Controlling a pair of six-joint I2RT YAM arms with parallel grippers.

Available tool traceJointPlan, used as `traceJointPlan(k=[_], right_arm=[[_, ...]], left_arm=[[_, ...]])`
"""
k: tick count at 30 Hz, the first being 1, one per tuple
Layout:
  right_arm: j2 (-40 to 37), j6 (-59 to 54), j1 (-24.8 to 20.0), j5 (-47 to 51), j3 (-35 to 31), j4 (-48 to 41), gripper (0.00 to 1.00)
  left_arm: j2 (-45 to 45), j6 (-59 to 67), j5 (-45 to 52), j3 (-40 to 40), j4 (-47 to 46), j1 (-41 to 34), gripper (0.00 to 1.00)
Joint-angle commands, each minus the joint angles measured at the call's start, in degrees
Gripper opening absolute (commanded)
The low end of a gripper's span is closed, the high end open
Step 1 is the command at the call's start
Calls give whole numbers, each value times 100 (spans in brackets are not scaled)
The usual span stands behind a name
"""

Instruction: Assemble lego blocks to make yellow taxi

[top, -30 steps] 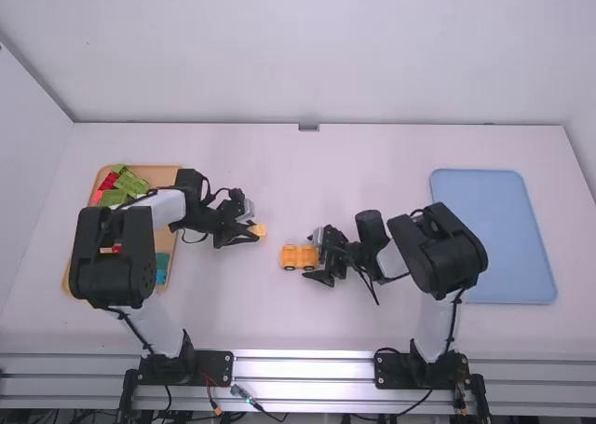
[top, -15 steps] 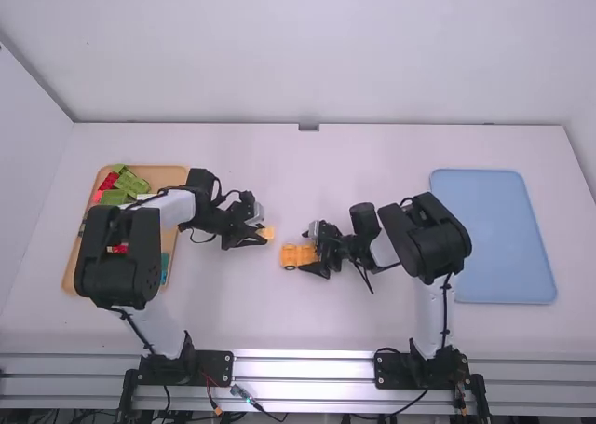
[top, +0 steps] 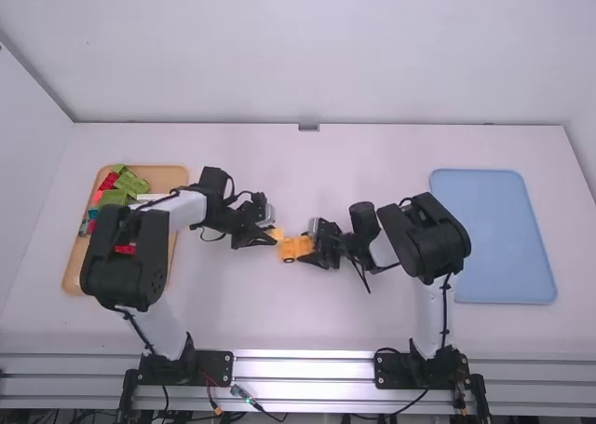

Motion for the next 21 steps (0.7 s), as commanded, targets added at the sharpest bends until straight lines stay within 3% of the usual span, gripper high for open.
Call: traceJointPlan(k=[1, 12, 21], right_arm=[[120, 546, 17, 592, -118, 192, 36], [120, 863, 17, 966, -564, 1008, 37], [120, 807, 17, 909, -570, 876, 38]], left_arm=[[-122, -321, -116, -52, 72, -160, 2], [-120, -411, -264, -72, 341, -625, 2], [-118, -822, -280, -627, 1574, -804, 2]])
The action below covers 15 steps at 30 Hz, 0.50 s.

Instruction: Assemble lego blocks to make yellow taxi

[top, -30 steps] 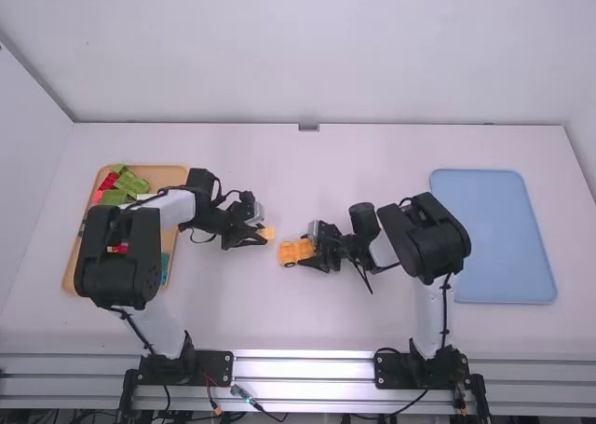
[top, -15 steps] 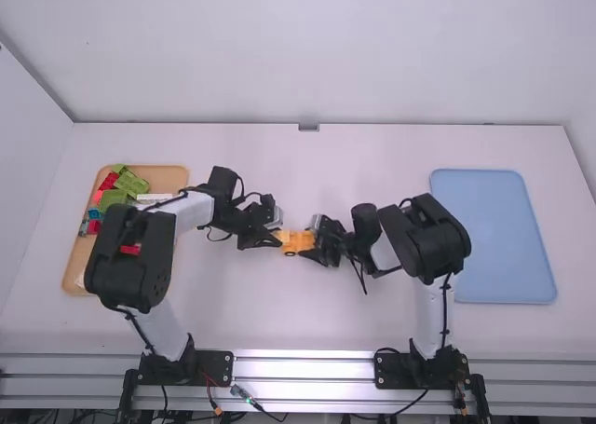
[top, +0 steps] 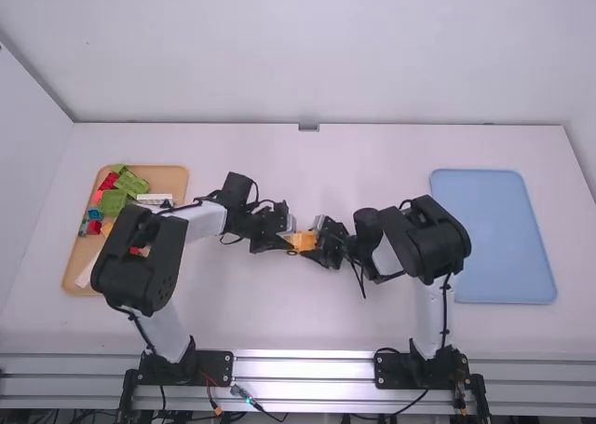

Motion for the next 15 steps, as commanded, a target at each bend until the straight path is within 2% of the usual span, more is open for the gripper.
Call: traceJointPlan(k=[1, 2, 3, 4, 5, 7, 8, 10, 12, 15], right_arm=[[120, 17, 17, 127, -85, -129, 41], [120, 17, 15, 127, -92, -109, 42], [120, 17, 15, 131, -120, -46, 47], [120, 24, 15, 127, -149, 28, 62], [120, 22, 15, 127, -164, 63, 65], [120, 17, 24, 131, -201, 168, 88], [120, 26, 26, 129, -203, 205, 94], [120, 15, 7, 131, -199, 256, 100], [120, -50, 4, 96, -149, 249, 99], [120, -586, -42, -538, 79, -105, 99]], left_arm=[[-118, -181, 59, -160, 83, 15, 2], [-118, -175, 59, -164, 94, 20, 2], [-118, -168, 59, -175, 114, 22, 1], [-118, -173, 39, -177, 133, 15, 2], [-118, -186, 15, -177, 146, 7, 2], [-118, -350, -105, -175, 232, -22, 2], [-118, -415, -127, -168, 260, -22, 2], [-118, -424, -127, -170, 297, -4, 2], [-118, -420, -76, -170, 313, 13, 2], [-118, -417, -26, -170, 293, 7, 2]])
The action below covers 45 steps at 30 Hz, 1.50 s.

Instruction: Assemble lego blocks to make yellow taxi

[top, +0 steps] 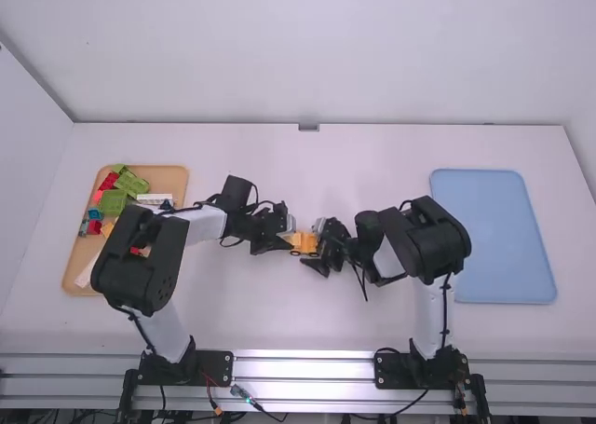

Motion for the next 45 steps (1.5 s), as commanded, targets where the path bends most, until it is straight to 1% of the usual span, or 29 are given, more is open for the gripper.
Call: traceJointPlan(k=[1, 3, 5, 7, 8, 10, 15, 18, 22, 25, 27, 28, 29, 32, 35, 45], right_arm=[[120, -444, -79, -601, 251, -273, 99], [120, -544, -160, -715, 400, -564, 99], [120, -704, -286, -741, 608, -1058, 99], [120, -1097, -380, -1102, 745, -1471, 100], [120, -1349, -442, -1355, 813, -1687, 99], [120, -1534, -487, -1530, 872, -1858, 97], [120, -2103, -629, -1878, 1038, -2420, 96], [120, -2269, -627, -1915, 1093, -2557, 95], [120, -2275, -568, -1912, 1099, -2520, 93], [120, -2271, -525, -1777, 1113, -2540, 86], [120, -2253, -492, -1672, 1115, -2544, 79], [120, -2149, -455, -1574, 1115, -2520, 73], [120, -2149, -455, -1574, 1115, -2520, 73], [120, -2090, -452, -1412, 1113, -2544, 65], [120, -2057, -463, -1440, 1108, -2540, 60], [120, -2074, -463, -1438, 1093, -2551, 59]], left_arm=[[-118, -50, 105, -44, -33, -15, 2], [-118, -50, 81, -44, -33, -20, 2], [-118, -52, 85, -44, -31, 11, 2], [-118, -52, 85, -44, -37, 15, 2], [-120, -48, 85, -46, -42, 15, 2], [-118, -26, 83, -48, -59, 13, 1], [-120, -31, 83, -39, -55, -4, 2], [-118, -33, 83, -37, -55, -31, 2], [-118, -37, 83, -37, -35, -33, 2], [-118, -33, 83, -37, -7, -33, 2], [-118, -33, 81, -35, -9, -22, 2], [-120, -31, 81, -31, -9, -20, 2], [-120, -31, 81, -31, -9, -20, 2], [-118, 13, 83, -33, 9, -55, 2], [-118, 9, 81, -33, -4, -55, 2], [-116, 15, 61, -140, 50, -109, 2]])
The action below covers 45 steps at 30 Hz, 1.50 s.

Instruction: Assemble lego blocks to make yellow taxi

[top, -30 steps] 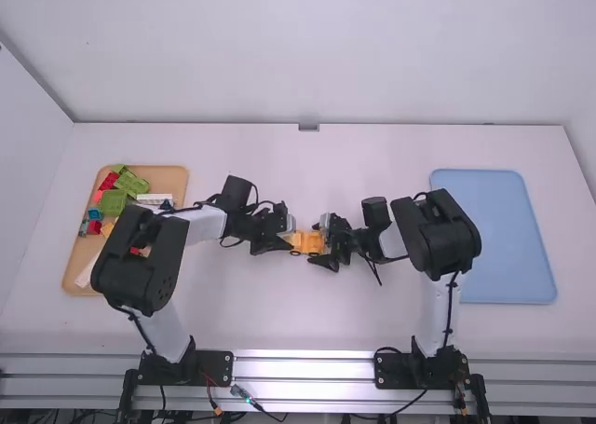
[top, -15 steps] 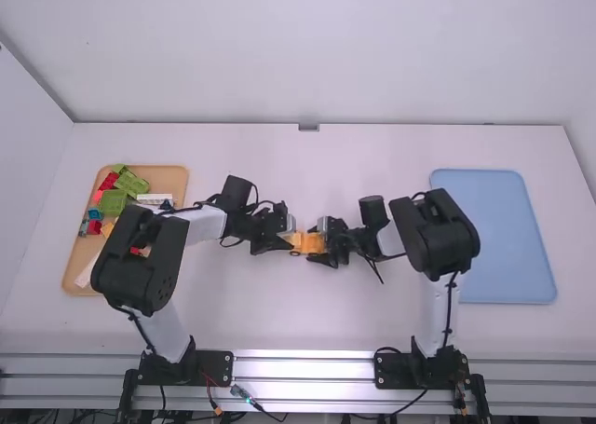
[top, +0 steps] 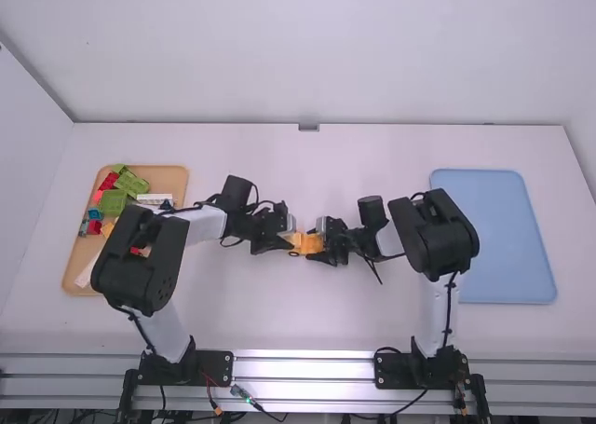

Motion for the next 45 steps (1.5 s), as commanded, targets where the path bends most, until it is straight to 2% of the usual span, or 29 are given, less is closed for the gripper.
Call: traceJointPlan(k=[1, 5, 25, 34, 45], right_arm=[[120, 31, 0, 68, 66, -50, 59], [120, -87, 0, 48, 68, -208, 54], [120, -326, 0, -107, -44, -374, 53], [120, -313, 2, -79, -74, -376, 52], [120, -313, 0, -81, -79, -382, 53]], left_arm=[[-116, 83, 61, -140, -15, -101, 2], [-116, 619, 63, -216, -103, -201, 2], [-116, 199, -229, -236, 310, -203, 2], [-116, 267, 232, -236, 363, -197, 2], [-39, 258, -321, -236, 221, -199, 2]])
